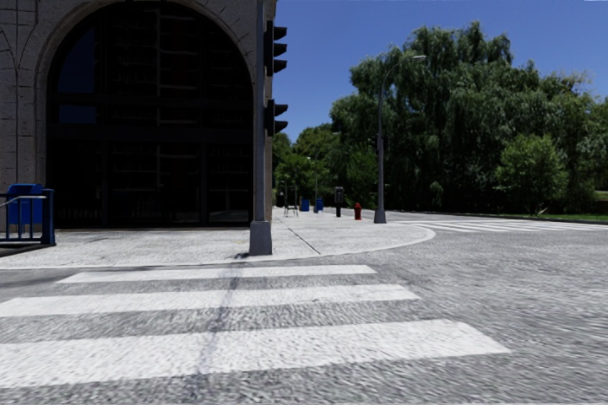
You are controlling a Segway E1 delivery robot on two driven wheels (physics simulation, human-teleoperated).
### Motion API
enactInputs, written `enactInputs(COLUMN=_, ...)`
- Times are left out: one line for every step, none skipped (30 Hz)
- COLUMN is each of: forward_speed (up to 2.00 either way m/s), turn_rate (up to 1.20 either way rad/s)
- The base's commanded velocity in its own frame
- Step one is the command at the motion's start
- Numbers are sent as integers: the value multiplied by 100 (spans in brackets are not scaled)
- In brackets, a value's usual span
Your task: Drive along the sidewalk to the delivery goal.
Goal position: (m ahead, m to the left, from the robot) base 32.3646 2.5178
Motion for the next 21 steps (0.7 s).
enactInputs(forward_speed=200, turn_rate=-38)
enactInputs(forward_speed=200, turn_rate=-38)
enactInputs(forward_speed=200, turn_rate=-38)
enactInputs(forward_speed=200, turn_rate=-38)
enactInputs(forward_speed=200, turn_rate=-38)
enactInputs(forward_speed=200, turn_rate=-38)
enactInputs(forward_speed=200, turn_rate=-38)
enactInputs(forward_speed=200, turn_rate=-38)
enactInputs(forward_speed=200, turn_rate=-38)
enactInputs(forward_speed=200, turn_rate=-38)
enactInputs(forward_speed=200, turn_rate=-38)
enactInputs(forward_speed=200, turn_rate=0)
enactInputs(forward_speed=200, turn_rate=0)
enactInputs(forward_speed=200, turn_rate=0)
enactInputs(forward_speed=200, turn_rate=0)
enactInputs(forward_speed=200, turn_rate=0)
enactInputs(forward_speed=200, turn_rate=0)
enactInputs(forward_speed=200, turn_rate=0)
enactInputs(forward_speed=200, turn_rate=0)
enactInputs(forward_speed=200, turn_rate=0)
enactInputs(forward_speed=200, turn_rate=0)
